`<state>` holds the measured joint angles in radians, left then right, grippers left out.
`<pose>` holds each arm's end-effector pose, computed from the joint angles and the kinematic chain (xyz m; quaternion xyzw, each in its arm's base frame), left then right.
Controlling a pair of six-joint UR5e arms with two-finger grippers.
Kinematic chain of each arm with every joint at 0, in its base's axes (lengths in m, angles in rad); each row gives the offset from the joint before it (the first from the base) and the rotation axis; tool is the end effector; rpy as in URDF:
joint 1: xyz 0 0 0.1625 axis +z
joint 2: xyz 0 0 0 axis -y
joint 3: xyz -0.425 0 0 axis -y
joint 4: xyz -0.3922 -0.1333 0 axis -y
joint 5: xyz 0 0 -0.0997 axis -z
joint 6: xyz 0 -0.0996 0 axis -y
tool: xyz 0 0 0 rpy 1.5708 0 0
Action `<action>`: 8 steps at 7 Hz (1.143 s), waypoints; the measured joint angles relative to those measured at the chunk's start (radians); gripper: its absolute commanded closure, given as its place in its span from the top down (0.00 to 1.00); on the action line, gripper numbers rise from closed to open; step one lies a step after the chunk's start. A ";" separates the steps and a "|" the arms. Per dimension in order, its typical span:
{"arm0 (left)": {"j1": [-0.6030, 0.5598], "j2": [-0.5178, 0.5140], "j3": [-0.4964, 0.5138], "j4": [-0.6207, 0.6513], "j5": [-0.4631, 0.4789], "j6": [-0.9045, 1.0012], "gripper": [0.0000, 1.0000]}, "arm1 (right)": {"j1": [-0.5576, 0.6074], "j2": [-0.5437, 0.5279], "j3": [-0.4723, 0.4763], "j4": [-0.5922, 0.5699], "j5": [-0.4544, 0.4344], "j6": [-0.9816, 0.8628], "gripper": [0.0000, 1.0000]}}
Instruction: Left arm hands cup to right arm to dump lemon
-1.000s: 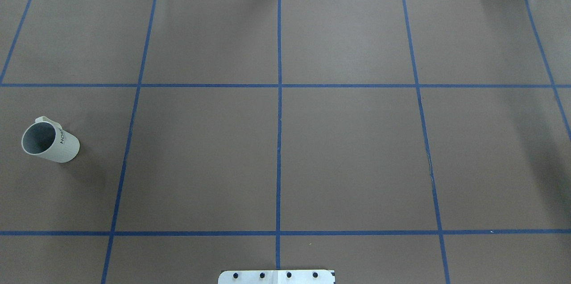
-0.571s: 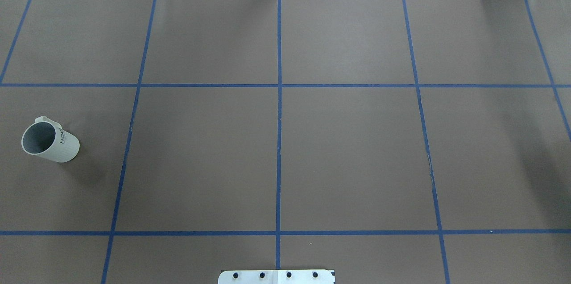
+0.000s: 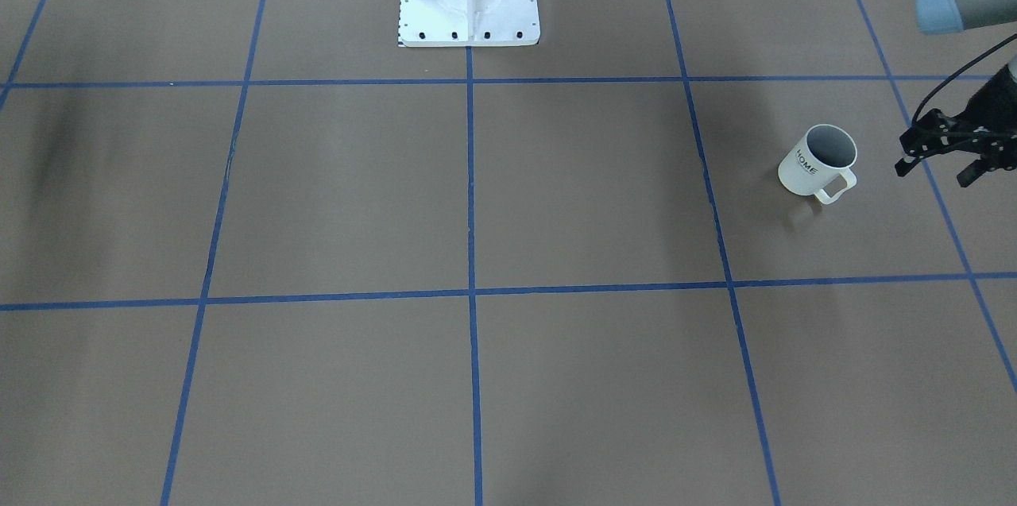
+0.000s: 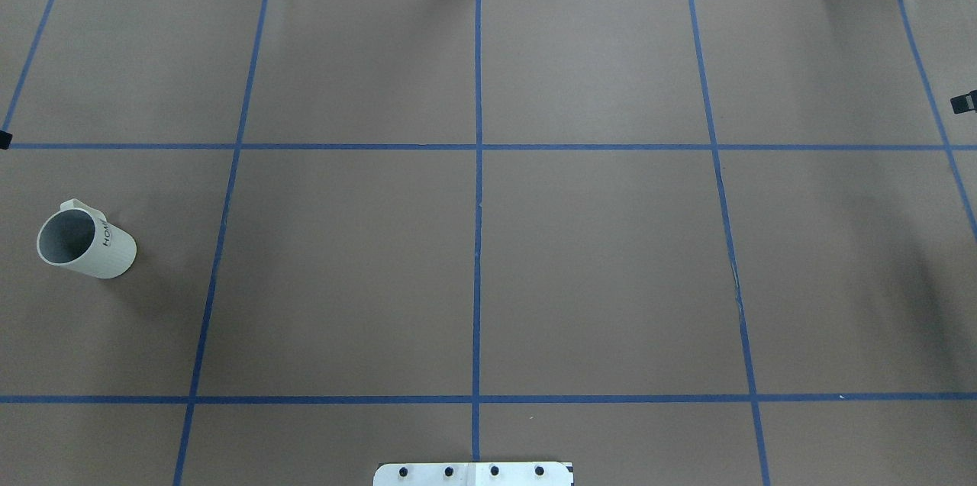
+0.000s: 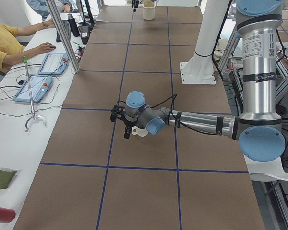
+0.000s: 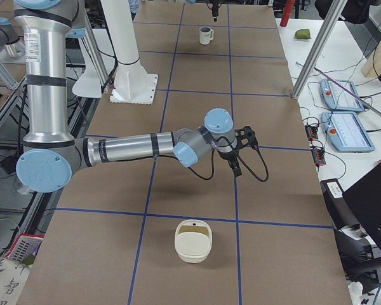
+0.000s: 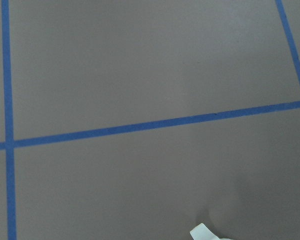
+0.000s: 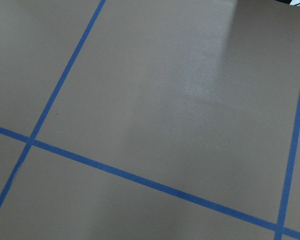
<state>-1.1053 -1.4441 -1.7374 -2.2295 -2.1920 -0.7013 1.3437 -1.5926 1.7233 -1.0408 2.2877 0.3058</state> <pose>0.1421 -0.4508 0.5663 0.1138 0.4192 -0.0014 0.9007 -0.0474 -0.5067 0.5344 0.2057 -0.4001 -0.0789 0.8896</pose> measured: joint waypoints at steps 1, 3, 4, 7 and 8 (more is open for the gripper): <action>0.040 0.016 -0.009 -0.014 0.010 -0.051 1.00 | -0.001 0.000 0.000 0.001 0.000 0.001 1.00; 0.099 0.053 -0.030 -0.020 0.016 -0.083 0.68 | -0.001 -0.001 0.000 0.001 -0.002 0.002 1.00; 0.113 0.061 -0.035 -0.022 0.026 -0.086 0.07 | -0.001 -0.002 0.000 0.001 -0.003 0.002 1.00; 0.139 0.065 -0.042 -0.024 0.058 -0.078 0.00 | -0.002 -0.008 -0.003 0.002 -0.004 0.001 1.00; 0.143 0.065 -0.056 -0.024 0.060 -0.075 0.00 | -0.002 -0.008 -0.004 0.002 -0.005 0.001 1.00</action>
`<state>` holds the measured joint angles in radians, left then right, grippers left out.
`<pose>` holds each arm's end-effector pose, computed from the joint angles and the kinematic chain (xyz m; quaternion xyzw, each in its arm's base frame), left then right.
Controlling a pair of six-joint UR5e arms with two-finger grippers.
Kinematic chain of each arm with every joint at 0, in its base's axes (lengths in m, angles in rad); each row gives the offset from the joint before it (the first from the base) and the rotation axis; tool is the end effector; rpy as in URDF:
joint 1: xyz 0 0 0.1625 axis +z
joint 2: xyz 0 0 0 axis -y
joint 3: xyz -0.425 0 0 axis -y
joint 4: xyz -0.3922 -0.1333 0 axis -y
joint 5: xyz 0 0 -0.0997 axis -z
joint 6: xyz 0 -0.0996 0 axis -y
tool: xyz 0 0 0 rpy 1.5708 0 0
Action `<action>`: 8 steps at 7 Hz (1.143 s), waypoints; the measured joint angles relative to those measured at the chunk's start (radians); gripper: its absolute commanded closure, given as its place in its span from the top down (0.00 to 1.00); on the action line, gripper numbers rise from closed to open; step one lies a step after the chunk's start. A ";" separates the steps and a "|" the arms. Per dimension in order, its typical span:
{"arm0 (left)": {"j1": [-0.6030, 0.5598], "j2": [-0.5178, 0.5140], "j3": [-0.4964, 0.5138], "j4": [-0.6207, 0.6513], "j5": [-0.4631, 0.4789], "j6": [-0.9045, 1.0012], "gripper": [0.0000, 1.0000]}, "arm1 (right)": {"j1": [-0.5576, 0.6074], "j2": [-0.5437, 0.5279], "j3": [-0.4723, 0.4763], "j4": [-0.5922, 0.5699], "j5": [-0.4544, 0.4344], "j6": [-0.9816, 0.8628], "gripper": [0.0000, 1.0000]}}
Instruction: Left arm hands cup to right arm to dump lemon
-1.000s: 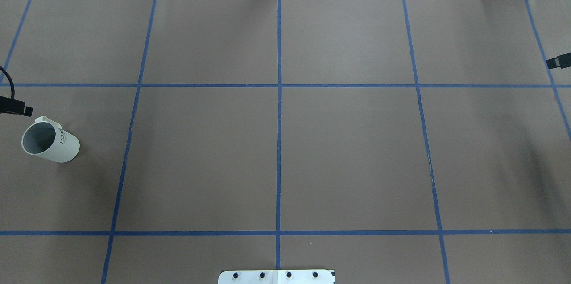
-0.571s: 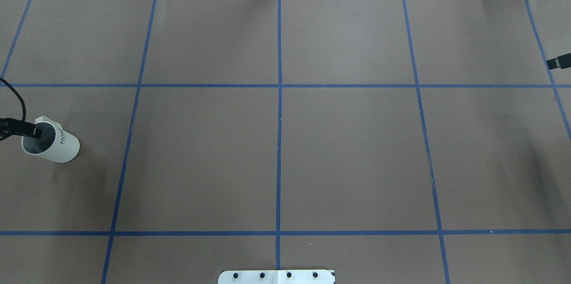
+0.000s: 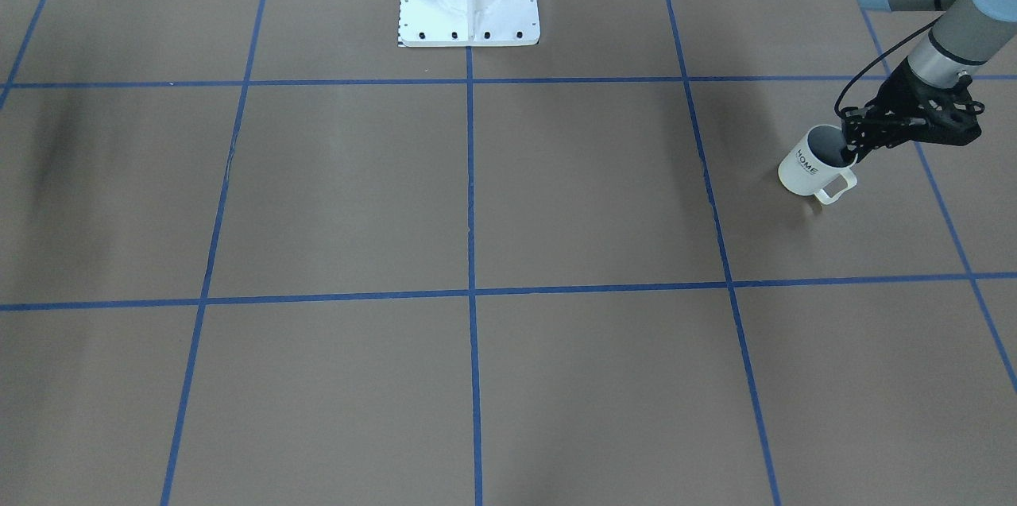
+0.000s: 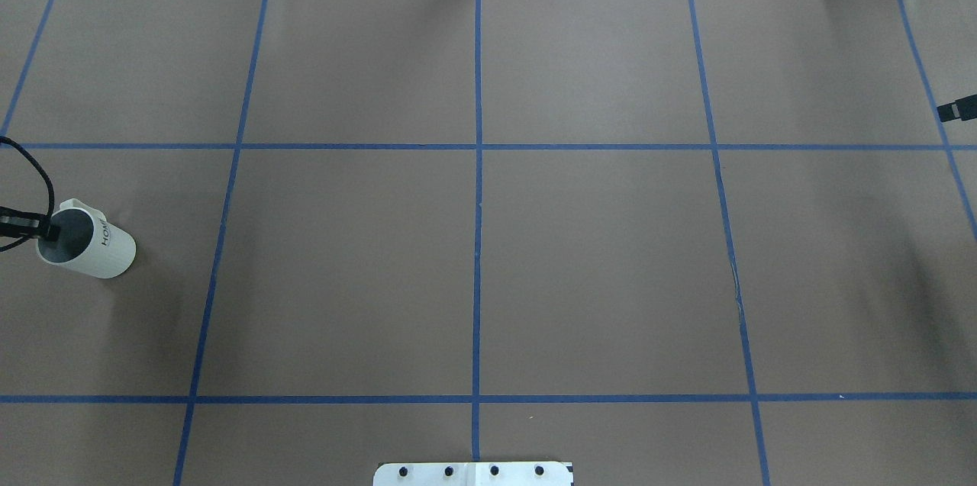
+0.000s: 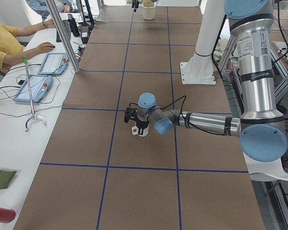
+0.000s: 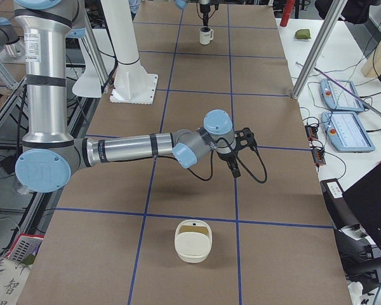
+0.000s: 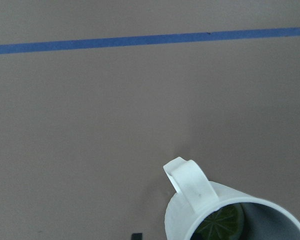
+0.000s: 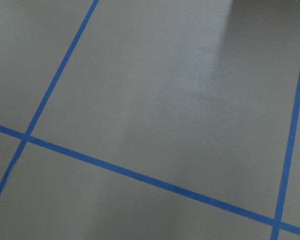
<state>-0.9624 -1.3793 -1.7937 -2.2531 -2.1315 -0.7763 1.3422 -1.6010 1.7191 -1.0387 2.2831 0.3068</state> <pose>0.1865 -0.4084 0.5659 0.0929 0.4139 0.0208 0.9054 -0.0472 -0.5040 0.5407 0.2013 -0.3978 -0.0766 0.8918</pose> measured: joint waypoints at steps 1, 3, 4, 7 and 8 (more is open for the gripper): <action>0.001 0.003 -0.027 0.003 -0.003 0.001 0.00 | 0.000 0.001 -0.001 0.000 0.000 0.000 1.00; -0.007 0.004 -0.063 0.010 -0.068 0.001 0.00 | -0.002 0.021 0.001 0.001 -0.019 -0.001 0.99; -0.028 -0.011 -0.069 0.025 -0.114 0.001 0.00 | -0.004 0.056 0.000 0.005 -0.033 -0.005 0.99; -0.098 -0.249 -0.058 0.283 -0.148 -0.006 0.00 | -0.084 0.252 -0.023 0.062 -0.048 -0.008 0.99; -0.101 -0.345 -0.041 0.367 -0.146 -0.023 0.00 | -0.145 0.308 -0.025 0.070 -0.093 -0.001 0.99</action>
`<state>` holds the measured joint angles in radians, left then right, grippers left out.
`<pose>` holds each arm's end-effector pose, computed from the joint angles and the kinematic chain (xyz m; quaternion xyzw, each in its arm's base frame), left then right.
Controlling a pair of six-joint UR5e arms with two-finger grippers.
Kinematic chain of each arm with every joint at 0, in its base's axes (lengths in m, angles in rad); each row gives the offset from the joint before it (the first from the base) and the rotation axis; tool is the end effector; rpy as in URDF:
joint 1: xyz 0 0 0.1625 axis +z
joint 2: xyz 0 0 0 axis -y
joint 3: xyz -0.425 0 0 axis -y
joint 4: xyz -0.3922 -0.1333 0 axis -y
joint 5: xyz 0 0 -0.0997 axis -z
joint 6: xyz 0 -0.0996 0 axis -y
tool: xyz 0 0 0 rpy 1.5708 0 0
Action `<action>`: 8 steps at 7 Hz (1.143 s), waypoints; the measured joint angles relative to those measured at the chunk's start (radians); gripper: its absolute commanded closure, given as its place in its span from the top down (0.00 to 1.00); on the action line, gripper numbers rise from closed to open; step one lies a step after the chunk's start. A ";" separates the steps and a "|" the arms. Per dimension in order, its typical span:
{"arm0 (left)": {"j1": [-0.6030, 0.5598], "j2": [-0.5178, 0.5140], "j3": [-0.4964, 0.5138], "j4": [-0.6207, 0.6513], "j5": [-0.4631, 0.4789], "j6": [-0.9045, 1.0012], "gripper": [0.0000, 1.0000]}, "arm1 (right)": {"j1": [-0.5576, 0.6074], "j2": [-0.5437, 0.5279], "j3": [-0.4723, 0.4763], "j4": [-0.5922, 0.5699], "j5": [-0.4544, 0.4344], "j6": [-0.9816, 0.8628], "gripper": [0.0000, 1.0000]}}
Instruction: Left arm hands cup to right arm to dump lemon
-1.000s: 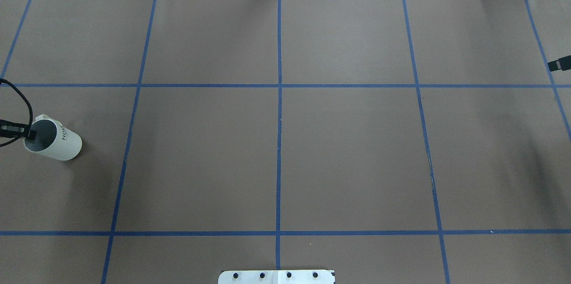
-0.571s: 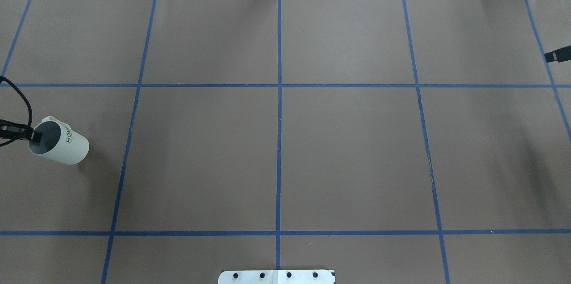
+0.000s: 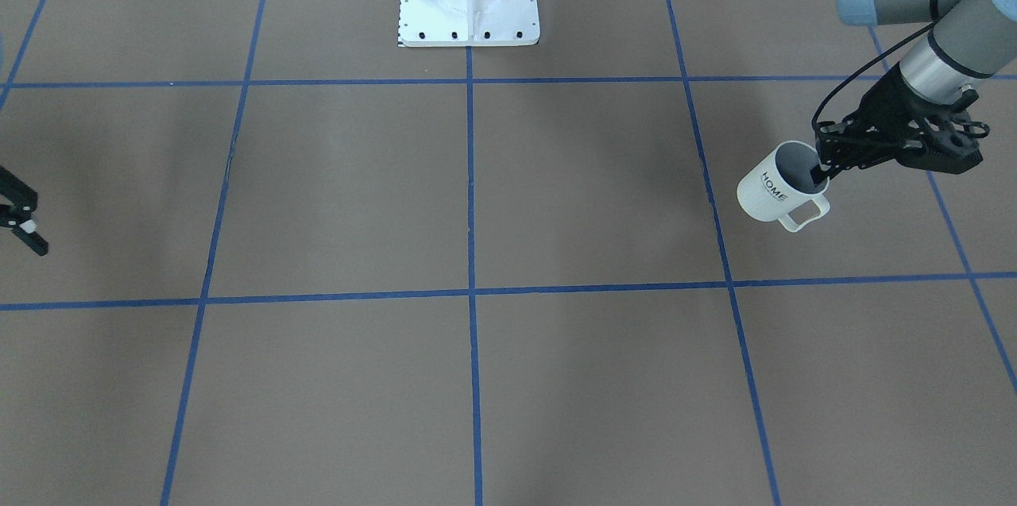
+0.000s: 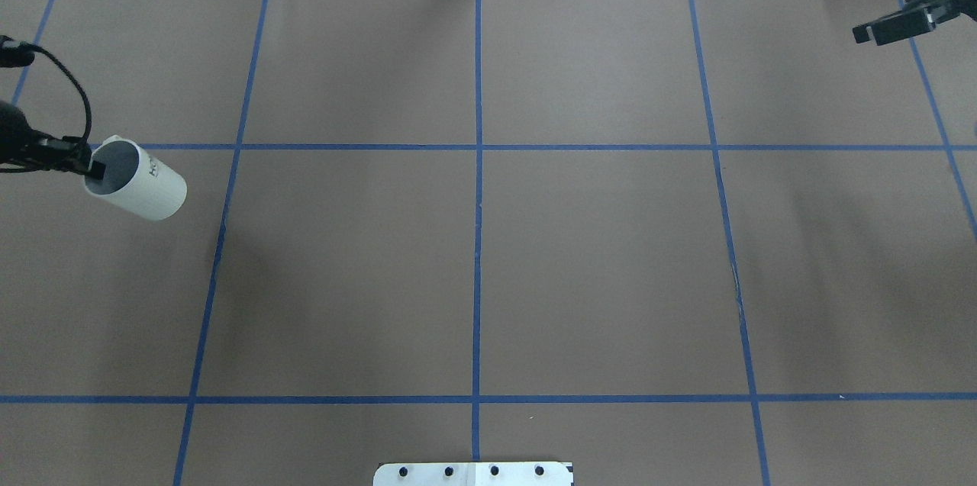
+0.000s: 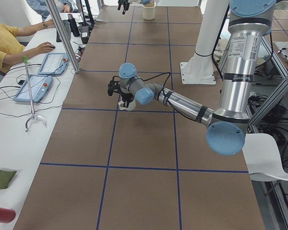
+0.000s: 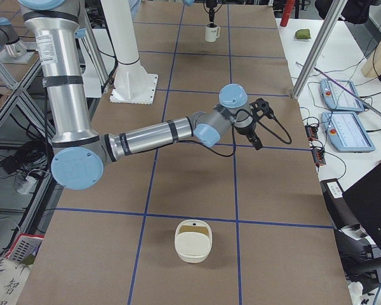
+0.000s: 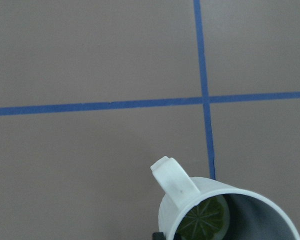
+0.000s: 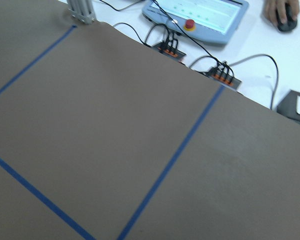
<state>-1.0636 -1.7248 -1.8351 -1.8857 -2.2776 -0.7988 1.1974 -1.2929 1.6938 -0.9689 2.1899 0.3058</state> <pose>0.2064 -0.5126 0.4127 0.0708 0.4609 -0.0045 0.8846 -0.1485 -0.5859 0.3777 0.3427 -0.4044 -0.1746 0.8298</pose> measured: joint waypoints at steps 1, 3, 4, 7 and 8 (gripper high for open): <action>-0.001 -0.082 0.018 0.046 0.000 -0.041 0.00 | -0.084 0.056 0.004 0.003 -0.126 0.028 0.99; -0.001 -0.245 0.075 0.076 -0.006 -0.169 0.00 | -0.263 0.139 -0.001 0.035 -0.438 0.081 0.99; 0.000 -0.325 0.115 0.082 -0.008 -0.224 0.00 | -0.337 0.165 -0.008 0.088 -0.540 0.086 0.99; 0.017 -0.502 0.194 0.084 -0.010 -0.382 0.00 | -0.542 0.253 -0.052 0.329 -0.812 0.088 0.97; 0.042 -0.540 0.203 0.084 -0.010 -0.437 0.00 | -0.620 0.292 -0.068 0.361 -0.928 0.090 0.96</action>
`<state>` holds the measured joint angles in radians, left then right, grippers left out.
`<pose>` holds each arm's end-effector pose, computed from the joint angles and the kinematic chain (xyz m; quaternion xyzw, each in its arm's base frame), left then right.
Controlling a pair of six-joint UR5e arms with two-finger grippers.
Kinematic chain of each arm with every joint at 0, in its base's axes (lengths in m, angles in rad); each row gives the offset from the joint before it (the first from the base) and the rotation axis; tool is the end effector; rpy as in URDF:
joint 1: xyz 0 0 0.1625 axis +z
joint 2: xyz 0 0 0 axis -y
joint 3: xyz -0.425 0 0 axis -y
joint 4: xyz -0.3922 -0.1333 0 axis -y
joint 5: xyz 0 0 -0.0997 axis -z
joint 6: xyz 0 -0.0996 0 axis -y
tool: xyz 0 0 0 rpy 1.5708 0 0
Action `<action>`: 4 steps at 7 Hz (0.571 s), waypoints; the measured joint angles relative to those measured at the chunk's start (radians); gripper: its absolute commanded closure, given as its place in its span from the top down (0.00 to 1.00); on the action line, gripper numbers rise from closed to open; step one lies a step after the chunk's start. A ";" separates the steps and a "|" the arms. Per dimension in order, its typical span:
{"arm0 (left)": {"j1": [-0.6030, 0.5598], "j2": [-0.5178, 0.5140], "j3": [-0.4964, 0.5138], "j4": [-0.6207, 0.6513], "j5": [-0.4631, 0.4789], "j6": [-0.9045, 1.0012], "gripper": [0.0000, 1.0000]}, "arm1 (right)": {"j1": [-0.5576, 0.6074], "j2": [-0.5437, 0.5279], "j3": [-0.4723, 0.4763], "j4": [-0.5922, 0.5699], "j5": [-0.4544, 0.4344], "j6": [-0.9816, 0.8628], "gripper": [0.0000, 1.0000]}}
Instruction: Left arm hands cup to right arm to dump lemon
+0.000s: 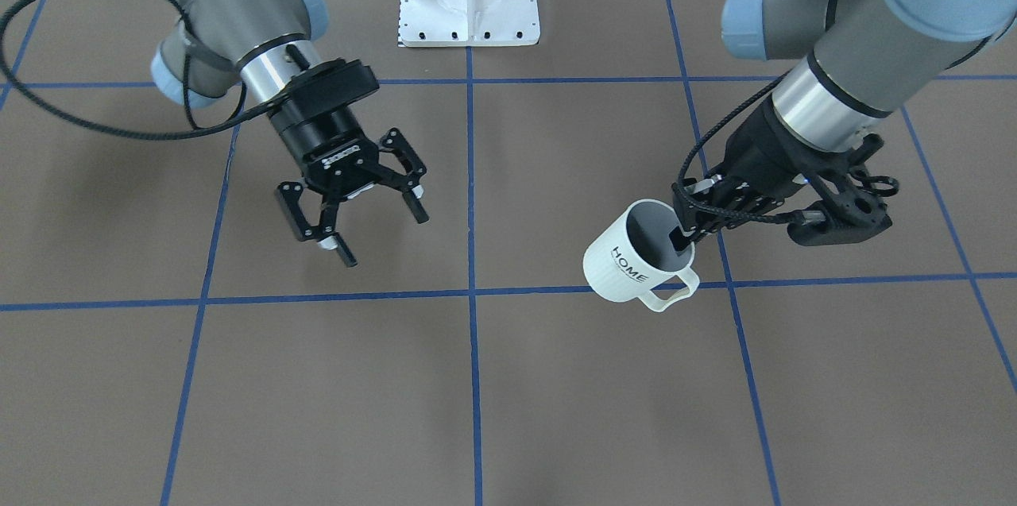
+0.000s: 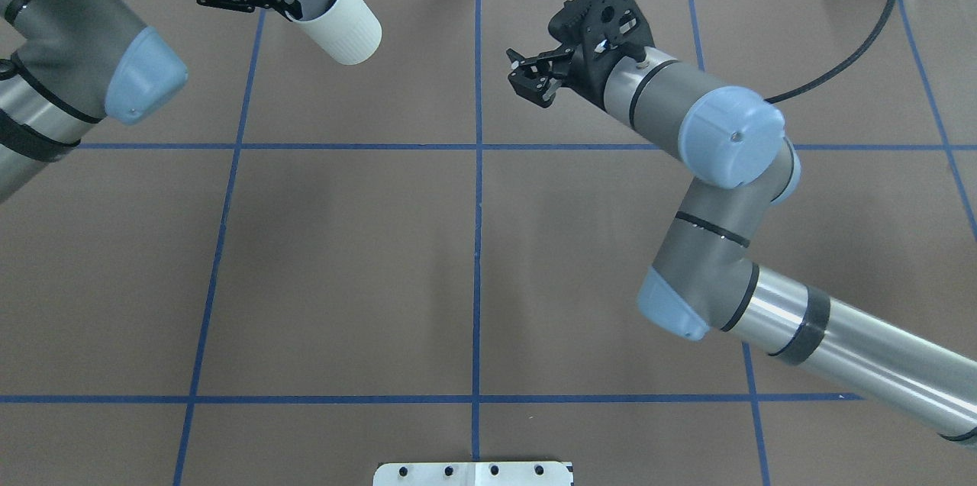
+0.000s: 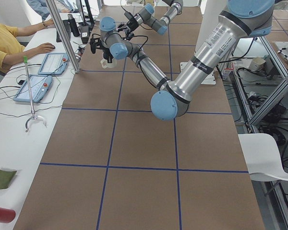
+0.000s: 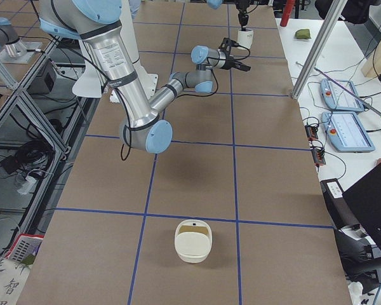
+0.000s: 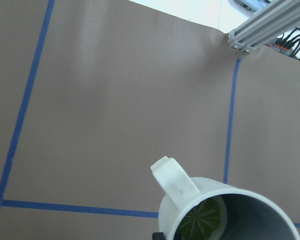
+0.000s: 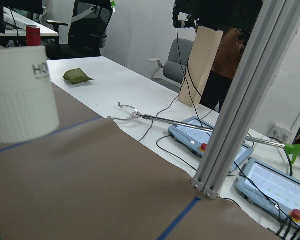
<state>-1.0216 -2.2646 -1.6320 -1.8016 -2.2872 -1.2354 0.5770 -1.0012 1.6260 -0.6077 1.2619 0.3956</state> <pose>0.2945 -0.6112 0.1788 0.0377 0.5388 -0.1213 0.8328 -0.4475 -0.4865 0.1897 0.6104 -0.3682 -0.0993 0.6943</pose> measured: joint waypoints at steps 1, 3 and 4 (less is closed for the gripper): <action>0.024 -0.031 0.003 0.000 0.000 -0.052 0.00 | -0.059 0.032 -0.009 0.016 -0.082 0.001 0.96; 0.055 -0.069 0.003 0.000 0.001 -0.126 0.00 | -0.122 0.060 -0.046 0.076 -0.153 0.003 0.96; 0.065 -0.078 0.000 0.000 0.001 -0.146 0.00 | -0.131 0.063 -0.068 0.100 -0.166 0.002 0.95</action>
<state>-0.9569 -2.3430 -1.6322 -1.8014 -2.2857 -1.3810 0.4462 -0.9384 1.5582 -0.5075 1.0961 0.3981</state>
